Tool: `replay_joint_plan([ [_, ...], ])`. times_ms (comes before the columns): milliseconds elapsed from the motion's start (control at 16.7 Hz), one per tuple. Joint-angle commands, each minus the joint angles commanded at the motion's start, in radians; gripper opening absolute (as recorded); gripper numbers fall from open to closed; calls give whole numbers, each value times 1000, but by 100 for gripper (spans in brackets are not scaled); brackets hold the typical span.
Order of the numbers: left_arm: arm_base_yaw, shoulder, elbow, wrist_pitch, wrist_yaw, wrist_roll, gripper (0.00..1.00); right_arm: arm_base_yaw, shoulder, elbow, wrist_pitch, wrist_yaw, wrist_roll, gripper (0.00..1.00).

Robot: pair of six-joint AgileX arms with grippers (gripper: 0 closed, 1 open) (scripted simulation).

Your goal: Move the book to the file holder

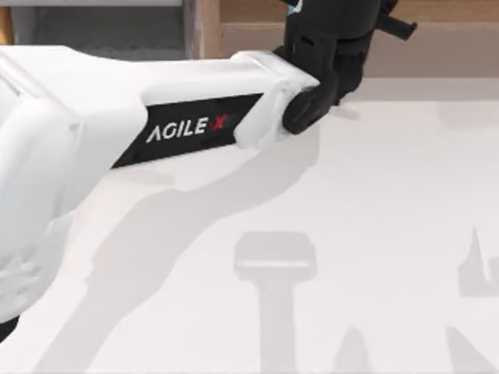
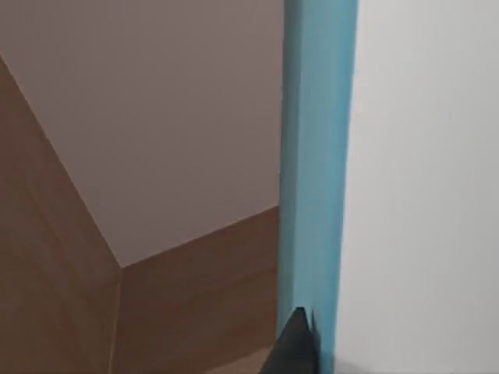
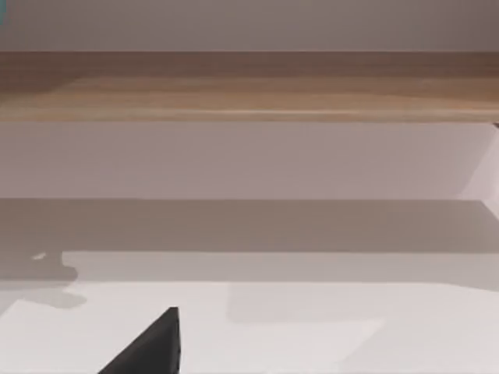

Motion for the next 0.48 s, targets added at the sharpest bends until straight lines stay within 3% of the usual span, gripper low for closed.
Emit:
replay_joint_plan([
  [480,-6,-323,-461,47,143,386,0,0,0,0,0,0,0,100],
])
